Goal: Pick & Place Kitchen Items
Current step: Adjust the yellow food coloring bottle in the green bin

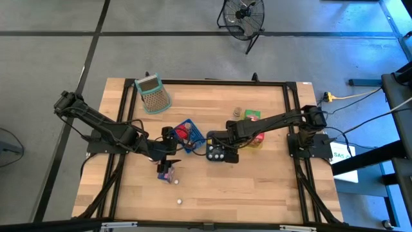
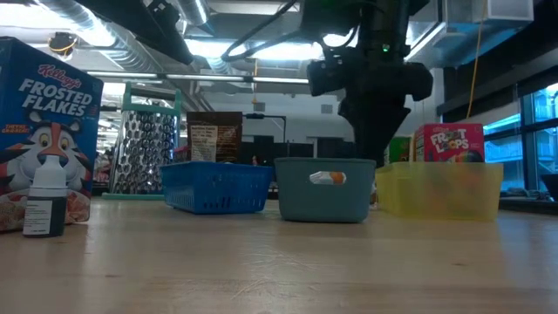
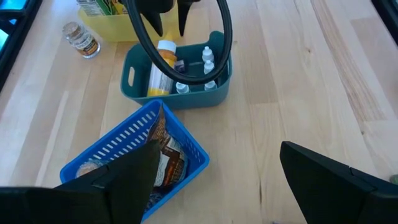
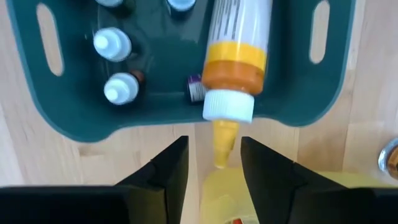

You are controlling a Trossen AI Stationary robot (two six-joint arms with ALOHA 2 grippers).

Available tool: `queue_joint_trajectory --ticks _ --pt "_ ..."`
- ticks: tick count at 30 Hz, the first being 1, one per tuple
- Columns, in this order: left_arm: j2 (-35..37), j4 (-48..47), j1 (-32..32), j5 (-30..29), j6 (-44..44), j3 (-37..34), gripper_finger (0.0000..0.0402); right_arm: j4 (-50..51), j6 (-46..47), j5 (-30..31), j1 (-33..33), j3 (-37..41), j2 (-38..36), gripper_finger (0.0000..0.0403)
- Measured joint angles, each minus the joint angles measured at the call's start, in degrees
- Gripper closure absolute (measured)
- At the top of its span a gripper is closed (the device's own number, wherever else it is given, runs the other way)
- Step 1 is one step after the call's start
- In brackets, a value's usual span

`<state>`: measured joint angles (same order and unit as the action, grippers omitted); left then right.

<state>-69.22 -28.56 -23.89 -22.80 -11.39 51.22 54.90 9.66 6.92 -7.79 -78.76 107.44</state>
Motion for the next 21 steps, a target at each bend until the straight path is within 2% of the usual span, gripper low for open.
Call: queue_joint_trajectory --ticks 21 --pt "0.0 0.0 0.0 0.0 -0.4 0.0 0.0073 -1.2 -0.5 0.4 0.1 0.0 2.1 0.0257"
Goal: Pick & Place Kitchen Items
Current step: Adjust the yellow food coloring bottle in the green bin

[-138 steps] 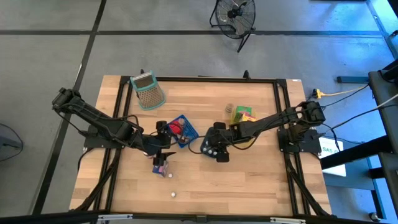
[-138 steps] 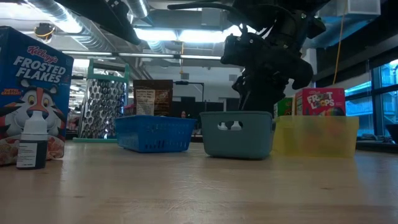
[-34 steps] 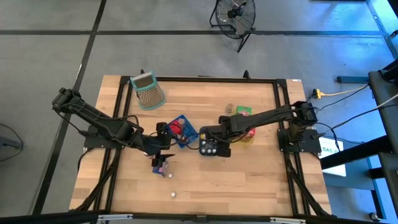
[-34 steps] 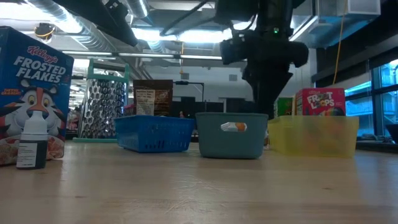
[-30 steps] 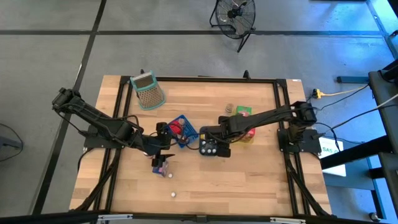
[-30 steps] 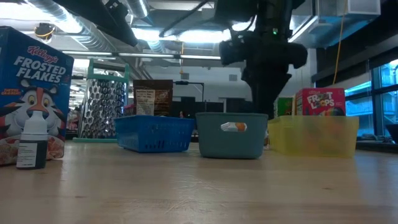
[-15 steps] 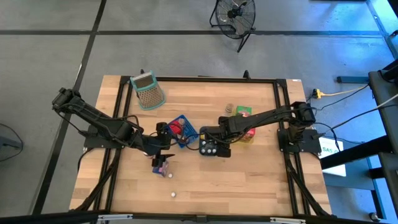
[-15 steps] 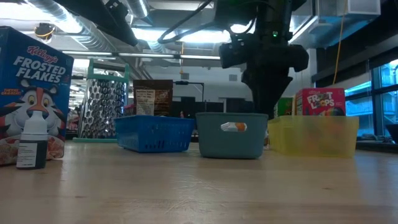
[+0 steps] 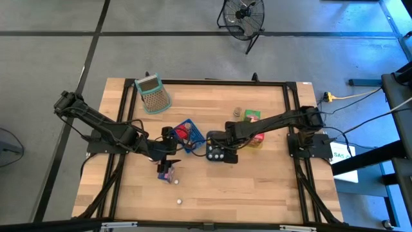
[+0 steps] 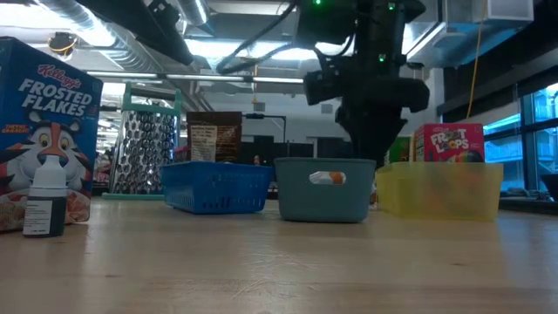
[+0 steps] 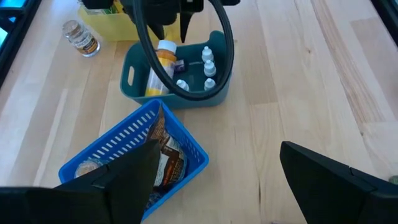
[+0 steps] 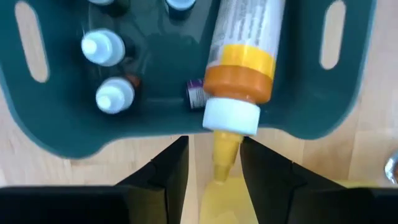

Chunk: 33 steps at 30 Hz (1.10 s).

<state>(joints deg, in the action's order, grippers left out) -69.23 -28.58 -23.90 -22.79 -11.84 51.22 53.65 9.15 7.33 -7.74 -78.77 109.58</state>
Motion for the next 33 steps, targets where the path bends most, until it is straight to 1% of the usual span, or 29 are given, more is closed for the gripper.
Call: queue_joint_trajectory --ticks 8,18,23,30,33 --pt "0.0 0.0 0.0 0.2 0.0 0.0 0.0073 0.3 0.0 0.1 0.6 0.0 0.2 0.0261" --pt "0.0 0.0 0.0 0.2 0.1 0.0 0.0073 1.3 0.0 0.1 0.7 0.0 0.2 0.0316" --pt "0.0 0.0 0.0 0.2 0.1 0.0 0.0073 1.3 0.0 0.1 0.7 0.0 0.2 0.0335" --pt "0.0 0.0 0.0 0.2 0.1 0.0 0.0073 1.4 0.0 0.2 0.7 0.0 0.2 0.0342" --pt "0.0 0.0 0.0 0.2 0.1 0.0 0.0073 1.7 0.0 1.5 0.6 0.0 0.2 0.0343"
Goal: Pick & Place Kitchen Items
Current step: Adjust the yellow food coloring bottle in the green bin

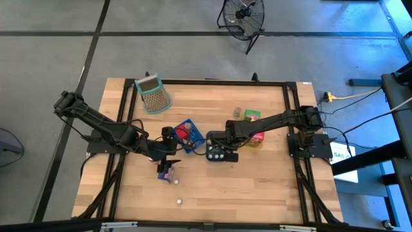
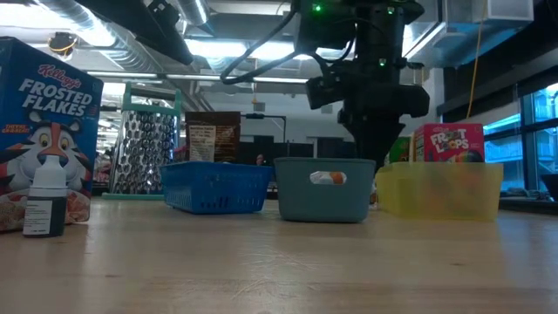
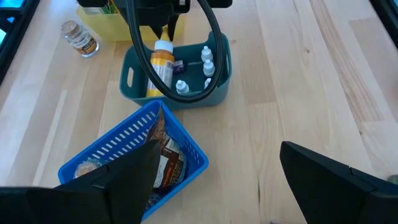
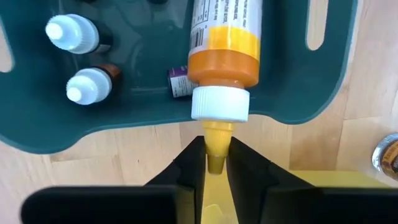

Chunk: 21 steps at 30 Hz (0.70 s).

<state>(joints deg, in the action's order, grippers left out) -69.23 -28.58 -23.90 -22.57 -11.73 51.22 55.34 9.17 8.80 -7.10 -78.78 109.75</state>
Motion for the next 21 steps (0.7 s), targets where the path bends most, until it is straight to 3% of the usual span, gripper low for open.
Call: queue_joint_trajectory --ticks 8,21 --pt "0.0 0.0 0.0 0.0 0.0 0.0 0.0073 3.8 0.9 0.0 0.0 -2.1 0.0 0.0343" --pt "0.0 -0.4 0.0 0.0 -0.5 0.0 0.0073 15.9 3.1 0.0 -0.1 -11.9 0.0 0.0344"
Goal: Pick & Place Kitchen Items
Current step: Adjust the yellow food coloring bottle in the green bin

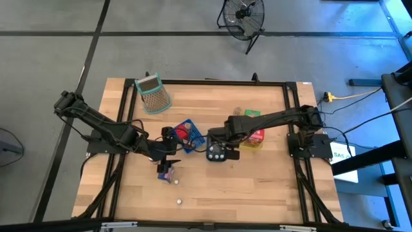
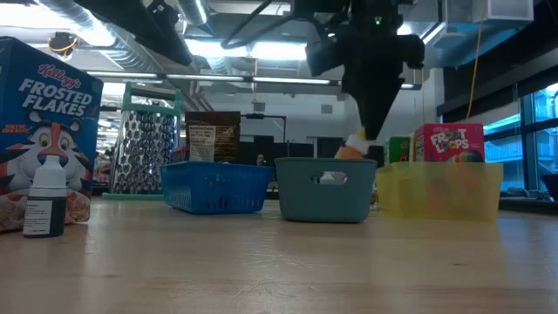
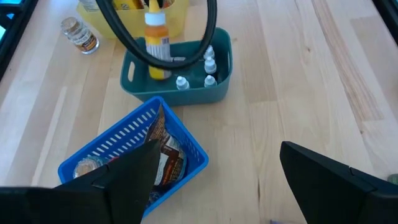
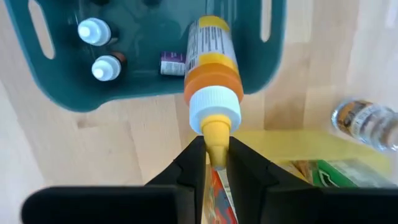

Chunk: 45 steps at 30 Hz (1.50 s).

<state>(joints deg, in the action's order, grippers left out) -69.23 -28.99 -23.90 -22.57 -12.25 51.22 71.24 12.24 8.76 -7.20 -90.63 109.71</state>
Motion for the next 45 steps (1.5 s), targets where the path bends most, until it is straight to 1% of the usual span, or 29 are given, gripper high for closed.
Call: queue_joint_trajectory --ticks 5,16,29,45 --pt "0.0 0.0 -0.5 0.0 0.0 0.0 0.0073 3.3 0.6 0.0 0.1 -2.6 0.0 0.0344" --pt "0.0 0.0 -2.5 0.0 0.0 0.0 0.0073 3.6 0.1 -0.1 1.7 -3.3 0.0 0.0344" --pt "0.0 0.0 -2.4 0.0 0.4 0.0 0.0073 3.8 -0.1 -6.4 5.0 -3.3 0.0 0.0344" --pt "0.0 0.0 -2.4 0.0 1.0 0.0 0.0073 10.0 3.7 -6.8 5.7 -3.3 0.0 0.0344"
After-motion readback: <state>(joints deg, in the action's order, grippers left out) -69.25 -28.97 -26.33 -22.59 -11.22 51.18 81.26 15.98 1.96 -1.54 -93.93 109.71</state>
